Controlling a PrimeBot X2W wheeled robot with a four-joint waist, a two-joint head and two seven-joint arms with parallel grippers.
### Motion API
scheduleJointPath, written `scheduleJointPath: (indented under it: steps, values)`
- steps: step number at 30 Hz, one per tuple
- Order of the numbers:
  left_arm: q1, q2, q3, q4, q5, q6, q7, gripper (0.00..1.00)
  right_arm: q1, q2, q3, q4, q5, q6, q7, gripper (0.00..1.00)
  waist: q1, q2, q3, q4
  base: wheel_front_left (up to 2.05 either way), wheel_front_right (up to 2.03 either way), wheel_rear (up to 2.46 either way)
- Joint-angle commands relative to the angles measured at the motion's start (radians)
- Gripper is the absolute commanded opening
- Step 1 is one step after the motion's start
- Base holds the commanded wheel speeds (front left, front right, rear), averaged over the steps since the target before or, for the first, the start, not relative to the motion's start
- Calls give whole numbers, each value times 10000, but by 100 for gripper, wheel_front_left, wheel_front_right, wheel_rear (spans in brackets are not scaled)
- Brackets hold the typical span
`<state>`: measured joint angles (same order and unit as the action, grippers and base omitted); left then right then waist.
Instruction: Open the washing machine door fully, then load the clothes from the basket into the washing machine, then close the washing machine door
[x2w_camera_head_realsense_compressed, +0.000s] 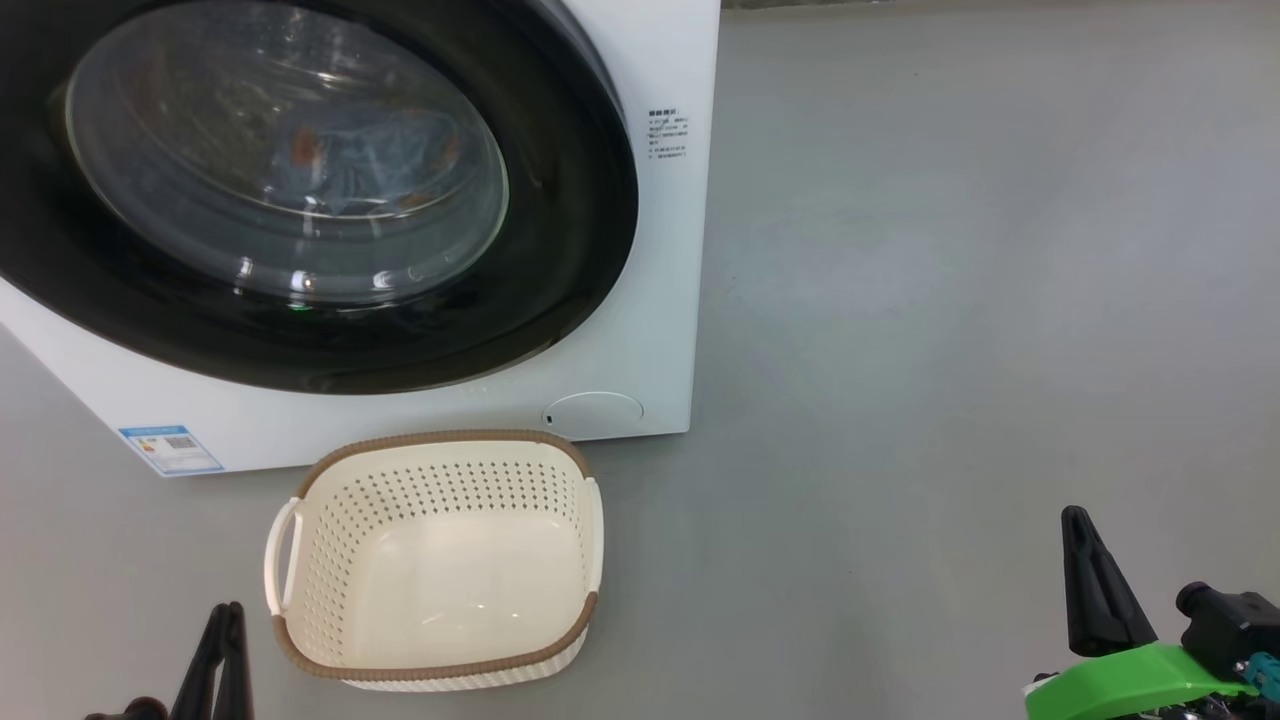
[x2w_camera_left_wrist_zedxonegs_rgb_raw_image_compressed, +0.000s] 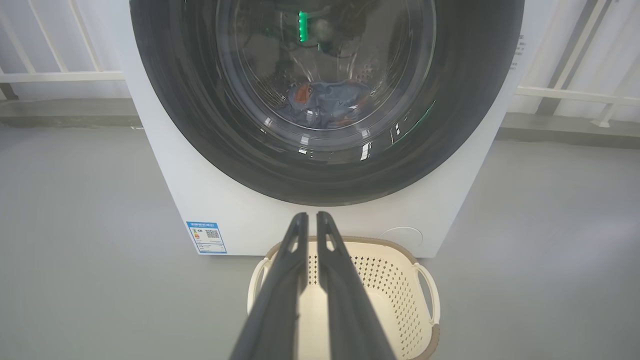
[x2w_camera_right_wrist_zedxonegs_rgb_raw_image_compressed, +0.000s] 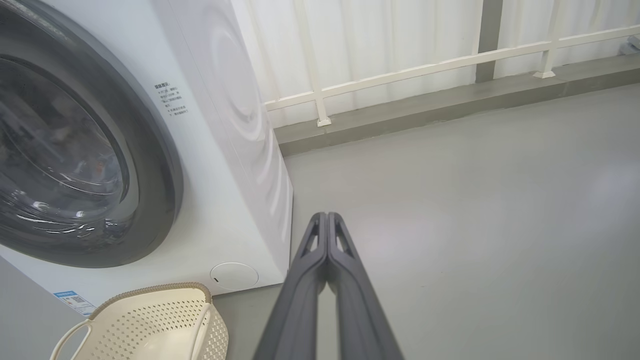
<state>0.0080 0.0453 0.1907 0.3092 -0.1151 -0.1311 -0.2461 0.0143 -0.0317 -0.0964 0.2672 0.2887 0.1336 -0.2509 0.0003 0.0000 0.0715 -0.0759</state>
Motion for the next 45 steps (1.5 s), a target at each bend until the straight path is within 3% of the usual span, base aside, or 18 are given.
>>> scheduleJointPath:
  steps: [1, 4, 9, 45]
  values:
    - [-41, 156, 12, -180, -369, 0, 65, 0, -44, -127, 6, -222, 374, -1, 50, 0, 7, 0, -21, 18, 0, 0, 0]
    - [-58, 153, -13, -199, -731, 0, 150, 0, -59, -138, 12, -232, 704, -2, 130, 0, 23, 0, -59, 38, 0, 0, 0]
    - [-109, 149, -54, -209, -1332, 0, 287, 0, -112, -155, 25, -222, 1251, -3, 262, 0, 0, 0, -65, 69, 0, 0, 0]
    - [-441, 118, -277, -339, -5555, 1, 1311, 0, -455, -233, 57, -223, 5040, -11, 1235, 0, -2, 0, -255, 283, 0, 0, 0]
